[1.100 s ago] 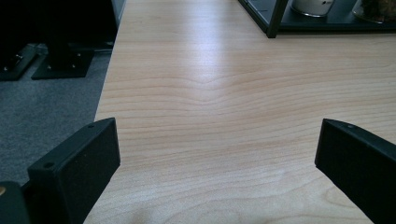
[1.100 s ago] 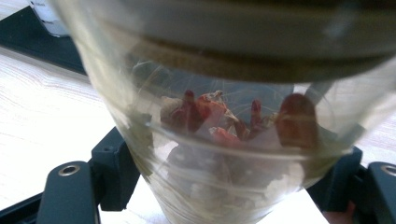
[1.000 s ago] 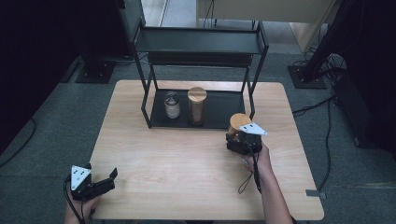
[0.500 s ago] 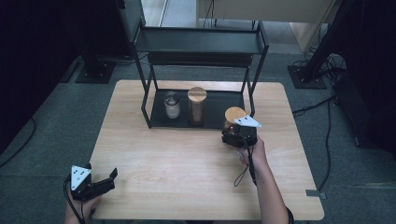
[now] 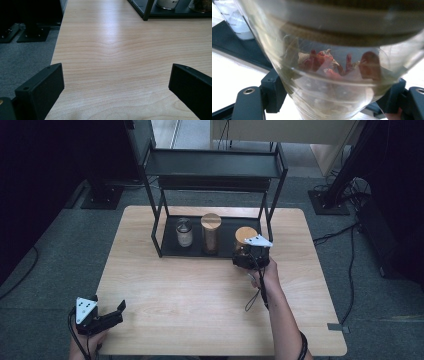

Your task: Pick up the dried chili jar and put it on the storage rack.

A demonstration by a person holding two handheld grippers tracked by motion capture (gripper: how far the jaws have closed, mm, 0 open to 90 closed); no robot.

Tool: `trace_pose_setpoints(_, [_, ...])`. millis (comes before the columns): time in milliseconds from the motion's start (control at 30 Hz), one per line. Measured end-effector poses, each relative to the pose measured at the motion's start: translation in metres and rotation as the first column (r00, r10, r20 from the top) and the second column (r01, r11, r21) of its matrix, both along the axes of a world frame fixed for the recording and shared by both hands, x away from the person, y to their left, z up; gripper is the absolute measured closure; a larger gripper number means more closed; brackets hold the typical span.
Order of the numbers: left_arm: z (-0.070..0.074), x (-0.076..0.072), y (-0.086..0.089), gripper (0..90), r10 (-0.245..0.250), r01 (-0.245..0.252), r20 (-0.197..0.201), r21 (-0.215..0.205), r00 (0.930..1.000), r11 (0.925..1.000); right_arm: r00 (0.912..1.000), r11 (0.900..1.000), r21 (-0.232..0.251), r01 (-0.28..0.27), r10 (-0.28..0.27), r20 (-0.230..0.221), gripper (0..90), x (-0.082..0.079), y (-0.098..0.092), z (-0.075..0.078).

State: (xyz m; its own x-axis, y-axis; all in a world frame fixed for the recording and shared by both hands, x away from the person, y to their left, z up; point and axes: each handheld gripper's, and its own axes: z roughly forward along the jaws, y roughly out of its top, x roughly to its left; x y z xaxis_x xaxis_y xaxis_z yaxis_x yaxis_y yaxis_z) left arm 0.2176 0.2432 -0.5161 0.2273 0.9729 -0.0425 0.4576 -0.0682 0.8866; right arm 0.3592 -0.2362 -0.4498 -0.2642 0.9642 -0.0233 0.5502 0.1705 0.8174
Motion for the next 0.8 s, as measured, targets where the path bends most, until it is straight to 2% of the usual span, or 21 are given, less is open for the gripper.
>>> trace_pose_setpoints(433, [0.000, 0.000, 0.000, 0.2, 0.000, 0.000, 0.002, -0.001, 1.0000, 1.0000, 0.9997, 1.000, -0.011, 0.022, -0.022, -0.011, 24.6, 0.024, 0.005, 0.003])
trace_pose_setpoints(800, [0.000, 0.000, 0.000, 0.2, 0.002, -0.002, 0.003, -0.004, 1.0000, 1.0000, 0.9977, 0.998, -0.016, 0.058, -0.058, -0.033, 24.7, 0.050, 0.003, -0.007])
